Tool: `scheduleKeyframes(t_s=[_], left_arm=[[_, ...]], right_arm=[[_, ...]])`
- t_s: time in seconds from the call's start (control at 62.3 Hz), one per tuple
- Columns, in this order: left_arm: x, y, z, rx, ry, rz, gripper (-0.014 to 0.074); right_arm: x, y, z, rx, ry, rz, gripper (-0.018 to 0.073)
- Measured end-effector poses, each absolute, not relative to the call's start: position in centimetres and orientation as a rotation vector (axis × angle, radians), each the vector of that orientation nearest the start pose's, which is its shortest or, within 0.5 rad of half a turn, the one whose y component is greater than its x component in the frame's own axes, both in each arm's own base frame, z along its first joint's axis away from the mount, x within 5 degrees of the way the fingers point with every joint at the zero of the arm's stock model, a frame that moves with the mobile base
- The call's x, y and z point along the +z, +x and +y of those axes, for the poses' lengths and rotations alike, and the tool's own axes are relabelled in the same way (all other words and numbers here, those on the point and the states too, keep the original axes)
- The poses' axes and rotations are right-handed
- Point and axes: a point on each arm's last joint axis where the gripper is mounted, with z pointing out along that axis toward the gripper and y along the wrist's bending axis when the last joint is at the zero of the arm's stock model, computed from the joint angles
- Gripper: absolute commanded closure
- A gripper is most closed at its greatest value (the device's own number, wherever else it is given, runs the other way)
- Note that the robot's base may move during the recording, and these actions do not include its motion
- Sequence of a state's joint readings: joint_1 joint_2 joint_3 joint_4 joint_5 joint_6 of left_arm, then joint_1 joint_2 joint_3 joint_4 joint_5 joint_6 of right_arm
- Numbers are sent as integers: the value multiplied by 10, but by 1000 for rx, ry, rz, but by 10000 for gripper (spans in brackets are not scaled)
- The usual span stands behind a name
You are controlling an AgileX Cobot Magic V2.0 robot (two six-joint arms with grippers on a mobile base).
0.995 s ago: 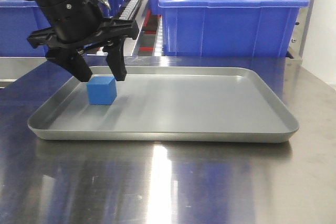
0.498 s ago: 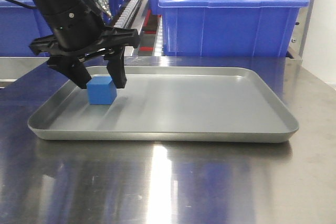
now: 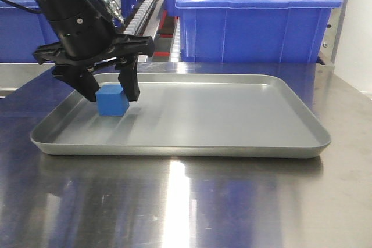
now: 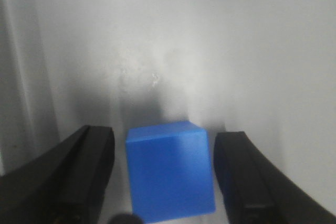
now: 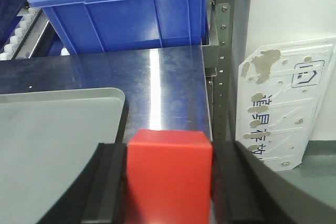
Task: Sort and place red and blue blocks on shelf
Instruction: 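Close the left gripper around the blue cube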
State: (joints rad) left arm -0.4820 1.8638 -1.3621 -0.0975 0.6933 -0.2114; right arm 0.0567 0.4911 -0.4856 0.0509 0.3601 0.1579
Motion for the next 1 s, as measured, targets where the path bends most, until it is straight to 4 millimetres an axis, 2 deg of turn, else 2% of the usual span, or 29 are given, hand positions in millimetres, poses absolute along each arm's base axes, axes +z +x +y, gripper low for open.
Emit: scheduleKeyframes(t_s=[0.995], left_arm=[[220,350,-189,-307,290,2698,115]], right_arm=[[308,105,8,199,125,1849,510]])
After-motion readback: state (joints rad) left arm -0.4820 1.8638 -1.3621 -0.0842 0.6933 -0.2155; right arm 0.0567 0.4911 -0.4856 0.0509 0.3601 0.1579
